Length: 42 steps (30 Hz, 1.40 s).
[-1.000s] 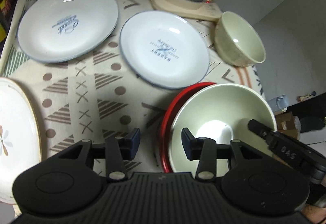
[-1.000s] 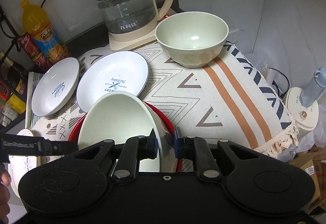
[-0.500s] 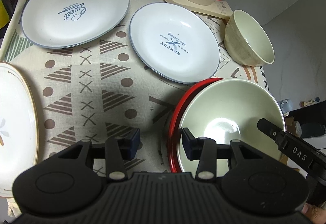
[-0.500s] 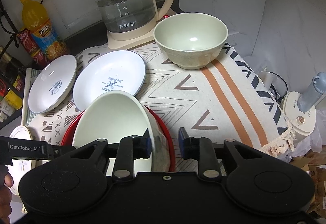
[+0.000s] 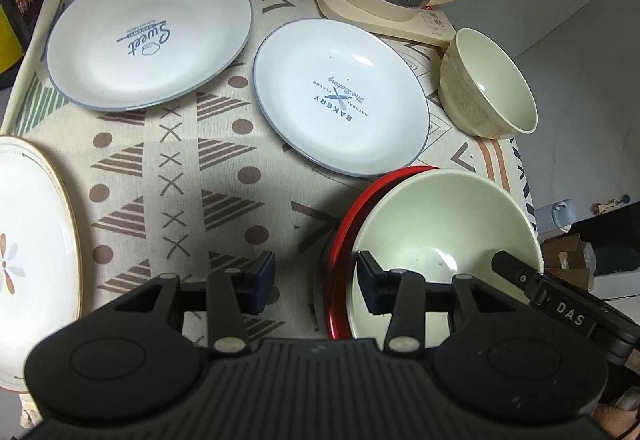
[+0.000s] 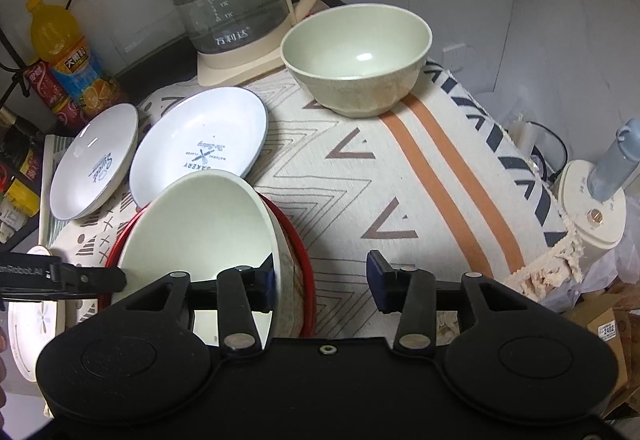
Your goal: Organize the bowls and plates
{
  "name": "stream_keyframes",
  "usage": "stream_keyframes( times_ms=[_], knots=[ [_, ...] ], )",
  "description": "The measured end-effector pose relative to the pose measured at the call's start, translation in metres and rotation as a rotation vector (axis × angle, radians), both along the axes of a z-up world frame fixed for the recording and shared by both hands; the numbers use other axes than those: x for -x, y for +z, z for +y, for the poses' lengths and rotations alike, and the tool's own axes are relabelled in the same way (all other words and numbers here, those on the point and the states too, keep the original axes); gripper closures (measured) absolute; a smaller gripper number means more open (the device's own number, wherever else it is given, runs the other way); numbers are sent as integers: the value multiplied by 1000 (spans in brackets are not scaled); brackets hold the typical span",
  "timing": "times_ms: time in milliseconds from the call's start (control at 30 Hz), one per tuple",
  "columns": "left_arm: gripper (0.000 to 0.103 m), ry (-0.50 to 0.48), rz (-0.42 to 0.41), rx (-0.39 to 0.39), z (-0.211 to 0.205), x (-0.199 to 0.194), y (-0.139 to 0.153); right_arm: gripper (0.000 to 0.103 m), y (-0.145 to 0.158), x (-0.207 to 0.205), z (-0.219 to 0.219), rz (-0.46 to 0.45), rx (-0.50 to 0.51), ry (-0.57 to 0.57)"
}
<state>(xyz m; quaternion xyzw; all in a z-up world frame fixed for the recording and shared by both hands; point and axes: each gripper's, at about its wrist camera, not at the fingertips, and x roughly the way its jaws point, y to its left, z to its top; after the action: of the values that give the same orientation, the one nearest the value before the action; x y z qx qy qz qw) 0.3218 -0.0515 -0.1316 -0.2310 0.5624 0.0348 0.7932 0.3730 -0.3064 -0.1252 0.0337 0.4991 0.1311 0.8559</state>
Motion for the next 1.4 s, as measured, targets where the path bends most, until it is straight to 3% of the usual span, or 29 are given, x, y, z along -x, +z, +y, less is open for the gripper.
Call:
stream_keyframes(
  times_ms=[467, 767, 867, 1000, 1100, 1233, 1400],
  knots=[
    [56, 19, 10, -46, -5, -3, 6, 60, -18, -2, -5, 50, -35, 31],
    [56, 42, 20, -74, -17, -9, 13, 58, -5, -7, -13, 45, -104, 80],
    [56, 54, 7, -79, -22, -14, 19, 51, 2, -10, -18, 38, -127, 96],
    [54, 75, -23, -87, -31, -20, 29, 33, 14, -16, -25, 8, -152, 109],
    [44, 77, -54, -88, -40, -23, 39, 25, 22, -21, -32, -13, -162, 116],
    [36, 75, -78, -83, -50, -29, 46, 23, 28, -29, -40, -28, -181, 106],
    [35, 68, -90, -89, -57, -40, 50, 23, 31, -39, -49, -47, -187, 76]
  ],
)
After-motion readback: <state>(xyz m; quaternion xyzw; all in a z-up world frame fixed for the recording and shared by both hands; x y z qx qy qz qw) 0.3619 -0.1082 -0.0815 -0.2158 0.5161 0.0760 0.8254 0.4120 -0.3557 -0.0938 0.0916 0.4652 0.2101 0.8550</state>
